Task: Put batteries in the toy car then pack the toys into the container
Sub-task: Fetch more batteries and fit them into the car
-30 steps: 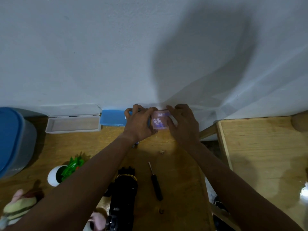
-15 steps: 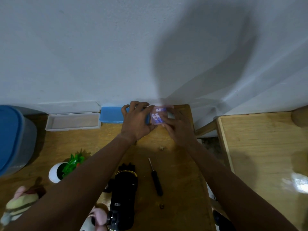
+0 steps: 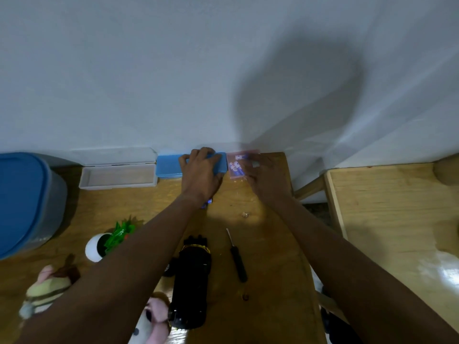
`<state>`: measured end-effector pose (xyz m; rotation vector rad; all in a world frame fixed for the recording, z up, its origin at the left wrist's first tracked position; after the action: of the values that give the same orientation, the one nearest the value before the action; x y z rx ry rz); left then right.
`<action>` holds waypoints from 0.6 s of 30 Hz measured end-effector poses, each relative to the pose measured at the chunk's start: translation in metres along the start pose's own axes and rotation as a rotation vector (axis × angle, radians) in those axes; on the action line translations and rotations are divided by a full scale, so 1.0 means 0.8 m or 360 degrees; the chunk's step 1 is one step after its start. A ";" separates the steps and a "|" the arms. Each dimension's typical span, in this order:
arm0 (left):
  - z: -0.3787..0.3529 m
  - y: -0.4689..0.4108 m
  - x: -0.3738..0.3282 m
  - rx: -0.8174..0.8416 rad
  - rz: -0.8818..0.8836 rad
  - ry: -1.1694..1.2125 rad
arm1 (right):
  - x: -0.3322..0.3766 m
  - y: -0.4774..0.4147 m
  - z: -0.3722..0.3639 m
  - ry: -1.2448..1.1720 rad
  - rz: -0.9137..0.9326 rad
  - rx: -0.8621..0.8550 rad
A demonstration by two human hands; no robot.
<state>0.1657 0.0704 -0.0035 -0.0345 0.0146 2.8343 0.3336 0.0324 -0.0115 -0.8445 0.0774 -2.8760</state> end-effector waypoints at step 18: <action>0.035 0.204 0.071 0.0236 0.0296 0.0594 | 0.139 0.057 -0.061 -0.0533 -0.0256 0.0337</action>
<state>0.0615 -0.0674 0.0244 -0.5539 0.3243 2.9567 0.2203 -0.0290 0.0024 -1.3215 -0.3388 -2.7692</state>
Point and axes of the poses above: each hand's wrist, its own y-axis away from the middle knuckle, its own z-axis out of the back of the hand, x = y × z, the point moved 7 cm from there along -y, towards the middle knuckle, and after that the axes turned 14 degrees about -y, right-handed, at the moved point
